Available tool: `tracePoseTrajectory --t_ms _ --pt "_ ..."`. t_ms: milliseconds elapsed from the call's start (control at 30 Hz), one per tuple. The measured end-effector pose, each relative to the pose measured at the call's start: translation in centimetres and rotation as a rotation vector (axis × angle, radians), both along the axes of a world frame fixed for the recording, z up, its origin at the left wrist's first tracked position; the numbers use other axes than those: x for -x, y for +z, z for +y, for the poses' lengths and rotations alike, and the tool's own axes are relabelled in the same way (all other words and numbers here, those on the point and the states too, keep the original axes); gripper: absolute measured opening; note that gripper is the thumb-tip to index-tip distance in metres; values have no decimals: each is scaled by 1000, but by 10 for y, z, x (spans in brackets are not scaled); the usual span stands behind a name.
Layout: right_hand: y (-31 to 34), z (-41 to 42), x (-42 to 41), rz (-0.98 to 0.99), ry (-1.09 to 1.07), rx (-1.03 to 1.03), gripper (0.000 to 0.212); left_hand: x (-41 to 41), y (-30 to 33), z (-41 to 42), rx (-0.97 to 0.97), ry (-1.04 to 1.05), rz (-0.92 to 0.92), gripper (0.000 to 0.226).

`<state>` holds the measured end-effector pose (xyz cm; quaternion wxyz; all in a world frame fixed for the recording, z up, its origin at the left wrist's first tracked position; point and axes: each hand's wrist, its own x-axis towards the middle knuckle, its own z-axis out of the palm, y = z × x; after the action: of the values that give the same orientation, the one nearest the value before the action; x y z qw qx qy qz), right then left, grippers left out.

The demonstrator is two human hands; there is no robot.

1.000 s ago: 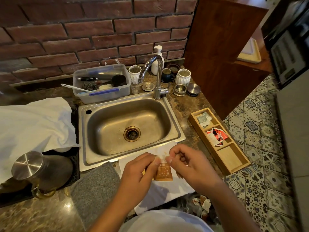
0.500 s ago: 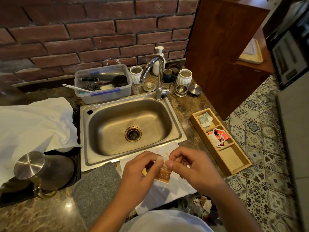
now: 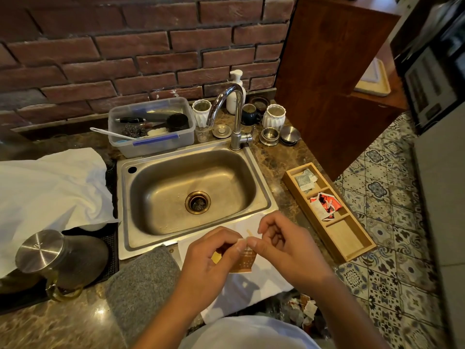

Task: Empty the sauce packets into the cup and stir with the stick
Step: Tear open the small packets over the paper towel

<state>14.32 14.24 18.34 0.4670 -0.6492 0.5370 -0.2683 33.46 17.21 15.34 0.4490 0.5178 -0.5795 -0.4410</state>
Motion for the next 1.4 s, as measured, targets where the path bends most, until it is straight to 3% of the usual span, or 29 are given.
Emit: tracePoseTrajectory --t_ms 133,267,433,567,733,933,1400 --pt "0 -1 4 45 109 63 3 -1 -1 1 1 28 17 16" --pt "-1 -1 5 100 120 144 5 -5 -3 0 30 57 -41 18" --pt "3 -1 1 25 128 127 4 -4 0 -2 139 38 -144 22" --pt "2 -6 -3 242 62 258 7 -6 0 -5 139 86 -166 15" --pt "-1 -4 -5 203 10 179 11 -7 2 -6 168 93 -235 17" --pt "0 -2 -2 118 3 100 13 -6 1 -8 101 214 -177 24" --pt "1 0 5 37 110 48 12 -3 -1 -7 46 123 -133 23"
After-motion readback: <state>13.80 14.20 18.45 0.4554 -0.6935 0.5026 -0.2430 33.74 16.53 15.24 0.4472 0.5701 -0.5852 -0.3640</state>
